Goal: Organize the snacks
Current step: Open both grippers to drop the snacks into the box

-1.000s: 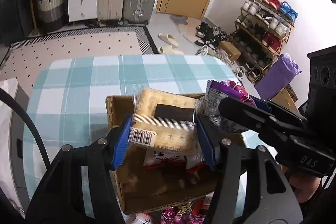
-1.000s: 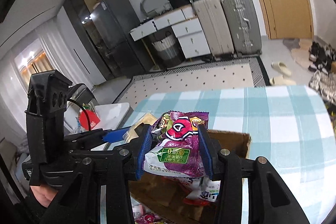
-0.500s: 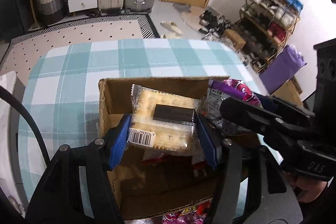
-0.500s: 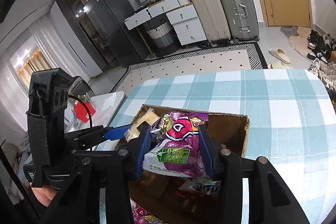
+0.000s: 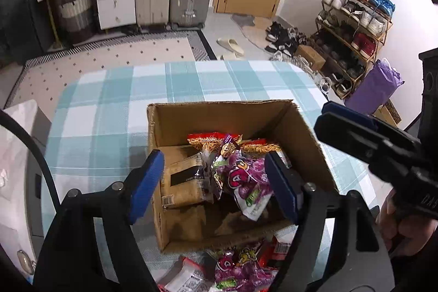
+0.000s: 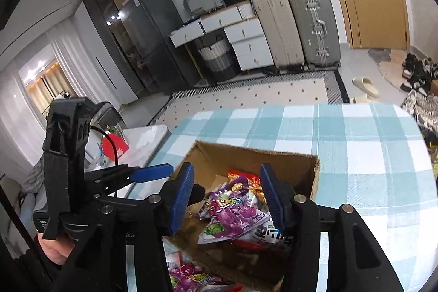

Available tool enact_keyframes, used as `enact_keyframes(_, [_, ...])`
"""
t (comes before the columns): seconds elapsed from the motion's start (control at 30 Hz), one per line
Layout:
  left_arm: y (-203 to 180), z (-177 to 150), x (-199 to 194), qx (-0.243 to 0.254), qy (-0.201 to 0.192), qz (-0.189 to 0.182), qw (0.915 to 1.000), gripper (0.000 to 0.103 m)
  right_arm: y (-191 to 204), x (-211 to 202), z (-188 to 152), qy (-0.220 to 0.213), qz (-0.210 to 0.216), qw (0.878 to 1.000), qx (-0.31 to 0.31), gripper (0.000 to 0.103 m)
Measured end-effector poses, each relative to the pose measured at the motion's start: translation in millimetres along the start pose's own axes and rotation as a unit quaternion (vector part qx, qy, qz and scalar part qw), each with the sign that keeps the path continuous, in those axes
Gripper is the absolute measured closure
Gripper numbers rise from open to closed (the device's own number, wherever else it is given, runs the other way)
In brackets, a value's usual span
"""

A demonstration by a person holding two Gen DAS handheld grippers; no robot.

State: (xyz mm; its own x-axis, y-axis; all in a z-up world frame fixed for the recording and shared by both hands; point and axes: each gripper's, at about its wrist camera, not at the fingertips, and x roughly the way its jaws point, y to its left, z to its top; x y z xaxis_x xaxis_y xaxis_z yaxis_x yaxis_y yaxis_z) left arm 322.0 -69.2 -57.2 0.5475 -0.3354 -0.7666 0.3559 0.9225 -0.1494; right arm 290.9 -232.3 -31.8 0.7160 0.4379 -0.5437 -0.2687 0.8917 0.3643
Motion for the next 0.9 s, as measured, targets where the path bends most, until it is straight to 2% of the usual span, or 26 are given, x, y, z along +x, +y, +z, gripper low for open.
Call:
enact_keyframes(0.1, [-9,-7,-21,0.013,-0.016,0.009,0.9997,0.025,6,-18,0,-0.014,0.001,1.0,-0.002,0.041])
enact_keyframes(0.27, [-28,-25,-58,0.035,-0.043,0.022,0.9982,0.024,22,-51,-8,-0.044,0.0,0.999,-0.018,0.04])
enact_keyframes(0.37, [-37,-37,-82,0.04,-0.063,0.027,0.9969,0.023,34,-74,-16,-0.067,0.001,0.997,-0.027,0.034])
enact_keyframes(0.53, [-48,-62,-124,0.031,-0.105,0.042,0.9931,0.019,58,-111,-34,-0.1,-0.001,0.994,-0.054,0.028])
enact_keyframes(0.63, [-55,-76,-146,0.032,-0.12,0.057,0.9907,0.018,73,-134,-49,-0.125,-0.006,0.99,-0.07,0.018])
enact_keyframes(0.7, [-58,-85,-159,0.026,-0.125,0.056,0.9902,0.018,81,-150,-61,-0.147,-0.008,0.987,-0.07,0.016])
enact_keyframes(0.9, [-65,-118,-199,0.008,-0.148,0.049,0.9878,0.017,97,-186,-94,-0.175,-0.005,0.982,-0.064,0.01])
